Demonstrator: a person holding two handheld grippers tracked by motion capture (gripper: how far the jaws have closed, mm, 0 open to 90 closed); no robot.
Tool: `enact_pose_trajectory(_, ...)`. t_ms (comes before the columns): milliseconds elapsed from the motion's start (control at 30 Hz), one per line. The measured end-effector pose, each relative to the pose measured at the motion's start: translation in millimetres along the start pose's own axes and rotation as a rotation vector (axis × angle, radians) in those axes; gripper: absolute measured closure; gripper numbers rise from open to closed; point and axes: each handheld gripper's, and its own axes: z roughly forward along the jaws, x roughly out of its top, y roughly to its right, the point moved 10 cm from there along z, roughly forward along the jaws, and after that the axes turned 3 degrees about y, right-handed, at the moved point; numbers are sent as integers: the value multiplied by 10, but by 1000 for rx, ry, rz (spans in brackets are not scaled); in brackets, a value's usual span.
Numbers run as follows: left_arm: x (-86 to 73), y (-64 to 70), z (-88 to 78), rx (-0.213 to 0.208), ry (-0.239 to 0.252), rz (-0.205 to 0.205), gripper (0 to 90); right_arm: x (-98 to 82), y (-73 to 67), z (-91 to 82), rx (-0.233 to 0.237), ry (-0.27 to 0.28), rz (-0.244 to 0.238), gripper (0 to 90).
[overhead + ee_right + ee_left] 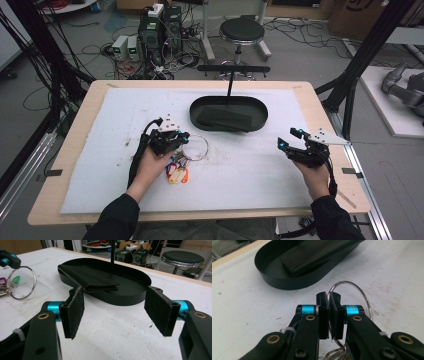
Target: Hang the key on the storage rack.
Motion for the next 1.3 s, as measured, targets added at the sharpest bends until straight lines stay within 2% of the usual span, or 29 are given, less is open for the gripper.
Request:
enact_pose_trajectory(167,63,143,-80,-11,32,40,864,-2,-8,6,3,-2,-7,328)
enact_pose_trajectory(267,91,230,-119,-19,36,79,863,-3,-11,8,4,-3,-7,329)
enact_pose_trajectory(367,112,303,-139,-31,44,93,863,-2,-6,7,2,-1,-8,328)
enact_pose_trajectory(567,100,373,-144,-60,51,87,857,-7,-17,11,3,-5,-3,328)
enact_pose_trajectory(733,74,374,-134,-81,52,75,849,-6,-19,10,6,-5,-5,328)
enact_pose_trajectory(833,48,398,-118,-113,41,60,828,-10,-17,14,7,-7,-5,328)
enact_pose_trajectory(933,6,423,-91,-129,22,66,804,-10,-18,17,7,-6,-9,328)
enact_pose_trajectory(1300,-28,396,-91,-153,23,48,861,-16,-25,22,13,-10,-10,330)
